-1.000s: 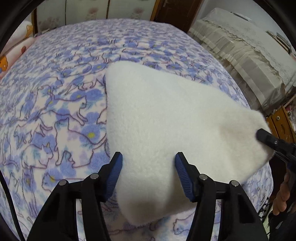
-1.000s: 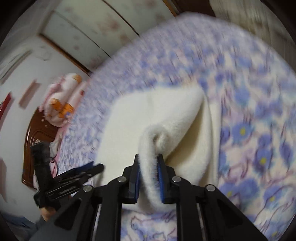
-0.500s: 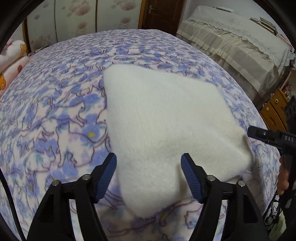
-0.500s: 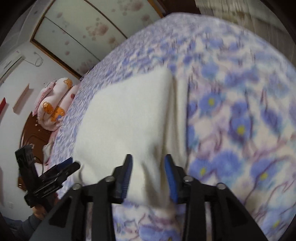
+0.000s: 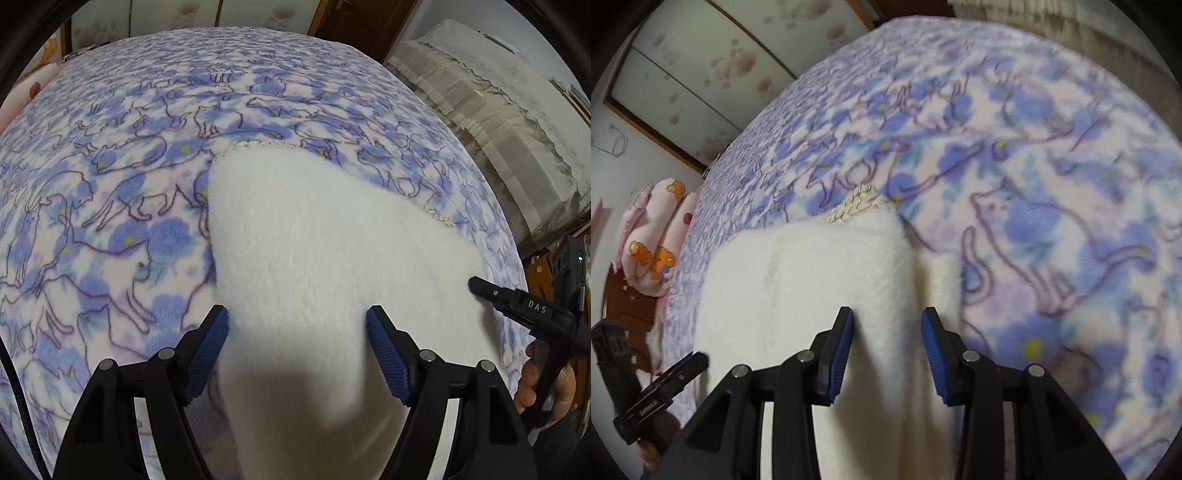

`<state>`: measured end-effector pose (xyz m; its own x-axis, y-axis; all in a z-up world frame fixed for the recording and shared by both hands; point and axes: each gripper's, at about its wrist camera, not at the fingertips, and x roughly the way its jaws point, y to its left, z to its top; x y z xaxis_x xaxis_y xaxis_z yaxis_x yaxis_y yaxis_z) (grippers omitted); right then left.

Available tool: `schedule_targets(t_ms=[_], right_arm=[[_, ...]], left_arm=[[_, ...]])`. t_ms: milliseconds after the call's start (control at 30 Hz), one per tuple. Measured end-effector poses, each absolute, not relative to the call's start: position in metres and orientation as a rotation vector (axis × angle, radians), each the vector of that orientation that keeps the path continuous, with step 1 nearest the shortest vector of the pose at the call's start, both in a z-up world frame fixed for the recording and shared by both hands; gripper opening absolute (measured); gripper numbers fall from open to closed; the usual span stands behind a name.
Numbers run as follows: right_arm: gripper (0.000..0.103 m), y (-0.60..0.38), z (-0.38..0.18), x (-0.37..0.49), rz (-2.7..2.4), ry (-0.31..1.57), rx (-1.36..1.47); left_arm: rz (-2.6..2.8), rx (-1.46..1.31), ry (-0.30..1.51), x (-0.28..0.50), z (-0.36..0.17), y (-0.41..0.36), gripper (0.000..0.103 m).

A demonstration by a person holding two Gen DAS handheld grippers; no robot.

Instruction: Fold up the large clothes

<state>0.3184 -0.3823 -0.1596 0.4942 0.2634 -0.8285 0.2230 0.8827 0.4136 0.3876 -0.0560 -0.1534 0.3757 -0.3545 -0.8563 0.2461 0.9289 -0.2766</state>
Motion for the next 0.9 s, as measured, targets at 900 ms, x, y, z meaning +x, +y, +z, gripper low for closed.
schedule_targets(t_ms=[900], right_arm=[[0.03,-0.33,-0.145,0.184,0.023,0.974,0.27]], left_arm=[[-0.382,0.044,1.021,0.266,-0.154,-0.057,0.076]])
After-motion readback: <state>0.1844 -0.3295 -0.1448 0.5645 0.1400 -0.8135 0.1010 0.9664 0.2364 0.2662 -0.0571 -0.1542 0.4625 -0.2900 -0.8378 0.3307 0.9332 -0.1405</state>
